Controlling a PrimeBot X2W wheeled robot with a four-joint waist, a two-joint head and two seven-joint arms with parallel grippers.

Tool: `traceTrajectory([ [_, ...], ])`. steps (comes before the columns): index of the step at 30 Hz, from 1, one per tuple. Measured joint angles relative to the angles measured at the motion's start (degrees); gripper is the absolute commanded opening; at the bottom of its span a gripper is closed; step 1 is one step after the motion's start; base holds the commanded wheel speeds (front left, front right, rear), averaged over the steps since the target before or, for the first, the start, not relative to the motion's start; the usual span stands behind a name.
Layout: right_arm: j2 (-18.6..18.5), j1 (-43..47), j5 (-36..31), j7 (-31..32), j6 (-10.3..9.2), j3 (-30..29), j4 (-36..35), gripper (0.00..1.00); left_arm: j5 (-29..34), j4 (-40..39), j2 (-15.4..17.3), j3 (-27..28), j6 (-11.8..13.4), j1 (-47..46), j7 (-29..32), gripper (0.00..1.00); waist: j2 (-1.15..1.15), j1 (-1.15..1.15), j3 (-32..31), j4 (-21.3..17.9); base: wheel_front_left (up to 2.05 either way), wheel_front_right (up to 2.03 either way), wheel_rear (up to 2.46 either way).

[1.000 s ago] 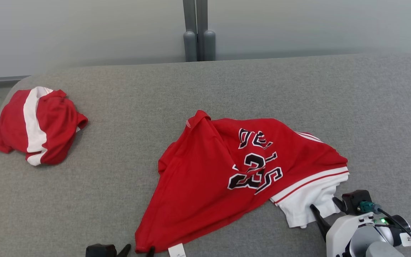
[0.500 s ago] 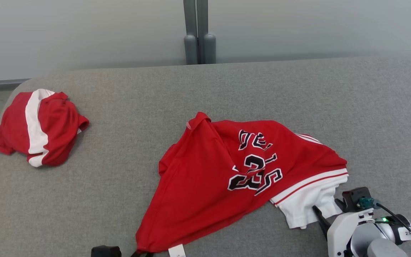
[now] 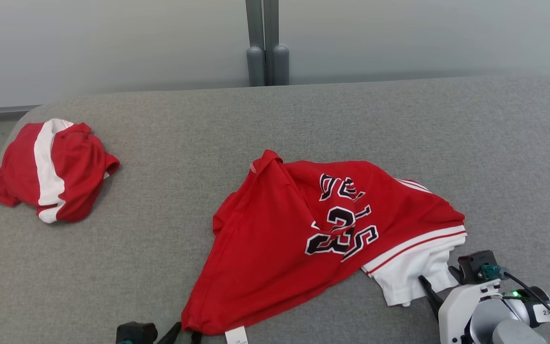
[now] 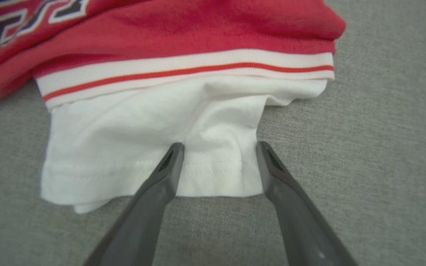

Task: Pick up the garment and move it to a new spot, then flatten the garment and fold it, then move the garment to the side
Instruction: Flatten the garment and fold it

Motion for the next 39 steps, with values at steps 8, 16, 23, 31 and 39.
traceTrajectory([
  [8, 0.36, -0.29, -0.03, 1.49, -0.01, 0.6, -0.45, 1.0, -0.08, -0.27, 0.48, -2.08, -0.01, -2.01, -0.36, 0.58, 0.0, 0.0, 1.01, -0.35, 0.0, 0.0, 0.0],
  [16, 0.3, -1.49, 2.41, 3.01, -0.11, 3.22, -0.54, 0.0, -1.05, 1.47, 0.62, -4.74, -0.09, -4.44, -1.53, 0.0, 0.0, 0.0, 1.94, -1.05, 0.0, 0.0, 0.0],
  [23, 0.02, -1.03, 9.53, 3.35, -0.07, 4.57, -2.18, 0.0, -3.24, 2.3, 1.58, -6.22, -0.13, -5.73, -2.89, 0.0, 0.0, 0.0, 1.15, -1.47, 0.0, 0.0, 0.0],
  [31, -2.54, 6.09, 23.09, 2.86, -0.07, -2.64, -17.62, 0.0, -9.88, -9.21, 4.07, -3.7, -0.15, -0.09, -4.03, 0.0, 0.0, 0.0, -2.22, -1.54, 0.0, 0.0, 0.0],
  [39, -3.82, 9.97, 28.8, 7.19, -0.07, -13.07, -37.85, 0.0, -13.33, -25.43, 5.55, -0.94, 1.66, 4.23, -2.9, 0.0, 0.0, 0.0, -4.76, -2.44, 0.0, 0.0, 0.0],
])
